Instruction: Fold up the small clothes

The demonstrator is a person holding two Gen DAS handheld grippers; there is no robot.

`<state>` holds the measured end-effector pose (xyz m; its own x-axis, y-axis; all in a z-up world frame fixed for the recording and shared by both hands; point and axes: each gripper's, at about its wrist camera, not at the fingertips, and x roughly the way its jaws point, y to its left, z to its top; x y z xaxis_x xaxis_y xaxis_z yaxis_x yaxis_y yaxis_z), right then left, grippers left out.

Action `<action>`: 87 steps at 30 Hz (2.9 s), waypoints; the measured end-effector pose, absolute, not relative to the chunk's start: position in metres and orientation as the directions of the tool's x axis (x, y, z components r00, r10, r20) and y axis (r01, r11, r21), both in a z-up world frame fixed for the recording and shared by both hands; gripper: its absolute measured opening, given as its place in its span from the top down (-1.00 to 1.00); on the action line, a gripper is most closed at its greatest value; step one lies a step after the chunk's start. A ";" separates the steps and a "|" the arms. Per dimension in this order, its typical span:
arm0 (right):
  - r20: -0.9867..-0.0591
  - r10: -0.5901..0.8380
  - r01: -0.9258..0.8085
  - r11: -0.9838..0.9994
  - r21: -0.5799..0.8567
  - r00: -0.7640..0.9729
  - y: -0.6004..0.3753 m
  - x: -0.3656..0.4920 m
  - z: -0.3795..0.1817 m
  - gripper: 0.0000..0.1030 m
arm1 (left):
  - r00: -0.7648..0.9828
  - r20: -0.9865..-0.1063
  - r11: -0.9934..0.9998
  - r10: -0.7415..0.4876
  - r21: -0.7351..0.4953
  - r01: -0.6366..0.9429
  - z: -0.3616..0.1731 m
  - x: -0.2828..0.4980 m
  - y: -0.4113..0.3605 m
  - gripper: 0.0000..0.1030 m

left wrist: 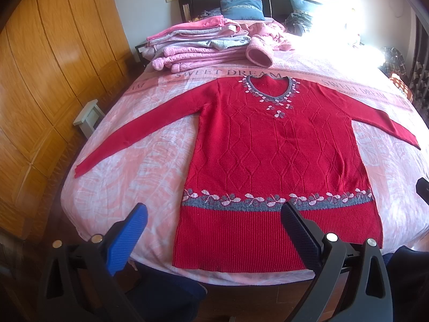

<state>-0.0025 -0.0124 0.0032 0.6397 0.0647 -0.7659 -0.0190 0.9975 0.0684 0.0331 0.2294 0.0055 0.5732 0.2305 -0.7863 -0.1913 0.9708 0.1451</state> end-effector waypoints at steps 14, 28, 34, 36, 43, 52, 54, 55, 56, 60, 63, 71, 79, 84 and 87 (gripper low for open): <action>-0.775 0.123 -0.028 0.990 0.135 0.620 -0.026 0.008 0.006 -0.94 | 0.583 -0.790 0.981 0.189 0.123 -0.152 -0.001 0.049 0.221 -0.93; -0.885 -0.001 0.408 0.888 0.214 0.466 -0.231 0.178 -0.021 -0.93 | 0.657 -0.740 0.988 0.147 0.074 -0.137 0.012 0.190 0.179 -0.93; -0.927 -0.043 0.542 0.820 0.180 0.373 -0.355 0.234 -0.078 -0.92 | 0.658 -0.746 0.994 0.103 0.052 -0.097 -0.007 0.238 0.161 -0.93; -0.911 -0.025 0.538 0.814 0.220 0.411 -0.384 0.245 -0.089 -0.92 | 0.664 -0.741 0.994 0.100 0.053 -0.091 -0.013 0.249 0.158 -0.93; -0.932 -0.066 0.557 0.816 0.156 0.357 -0.447 0.282 -0.128 -0.92 | 0.635 -0.768 0.994 0.082 0.022 -0.103 -0.048 0.287 0.161 -0.93; -0.940 -0.037 0.564 0.808 0.172 0.340 -0.466 0.313 -0.161 -0.76 | 0.640 -0.762 0.992 0.100 0.027 -0.123 -0.062 0.310 0.154 -0.93; -0.942 -0.088 0.542 0.833 0.109 0.324 -0.457 0.317 -0.160 -0.51 | 0.637 -0.765 0.993 0.098 0.030 -0.117 -0.065 0.311 0.151 -0.93; -0.941 -0.103 0.526 0.846 0.087 0.321 -0.453 0.319 -0.158 -0.43 | 0.635 -0.767 0.993 0.097 0.032 -0.114 -0.067 0.311 0.149 -0.93; -0.937 -0.090 0.502 0.859 0.098 0.337 -0.450 0.319 -0.156 -0.03 | 0.633 -0.768 0.993 0.097 0.035 -0.110 -0.069 0.311 0.147 -0.93; -0.908 0.037 0.462 0.852 0.247 0.417 -0.448 0.316 -0.143 0.82 | 0.636 -0.765 0.994 0.099 0.051 -0.093 -0.070 0.308 0.143 -0.93; -0.881 0.009 0.441 0.863 0.246 0.474 -0.446 0.314 -0.123 0.83 | 0.645 -0.757 0.994 0.101 0.056 -0.089 -0.067 0.306 0.147 -0.93; -0.925 -0.061 0.583 0.791 0.184 0.375 -0.459 0.309 -0.152 0.83 | 0.619 -0.777 0.992 0.112 0.047 -0.120 -0.076 0.311 0.169 -0.93; -0.815 -0.001 0.329 0.915 0.233 0.580 -0.346 0.340 -0.057 0.83 | 0.591 -0.799 0.979 0.114 -0.012 -0.206 -0.074 0.323 0.216 -0.93; -0.772 0.155 0.029 0.975 0.219 0.617 -0.203 0.366 -0.027 0.82 | 0.590 -0.798 0.976 0.121 -0.014 -0.219 -0.070 0.326 0.232 -0.93; -0.767 0.288 -0.112 0.955 0.275 0.573 -0.123 0.380 -0.030 0.82 | 0.586 -0.802 0.976 0.120 -0.012 -0.217 -0.072 0.327 0.240 -0.93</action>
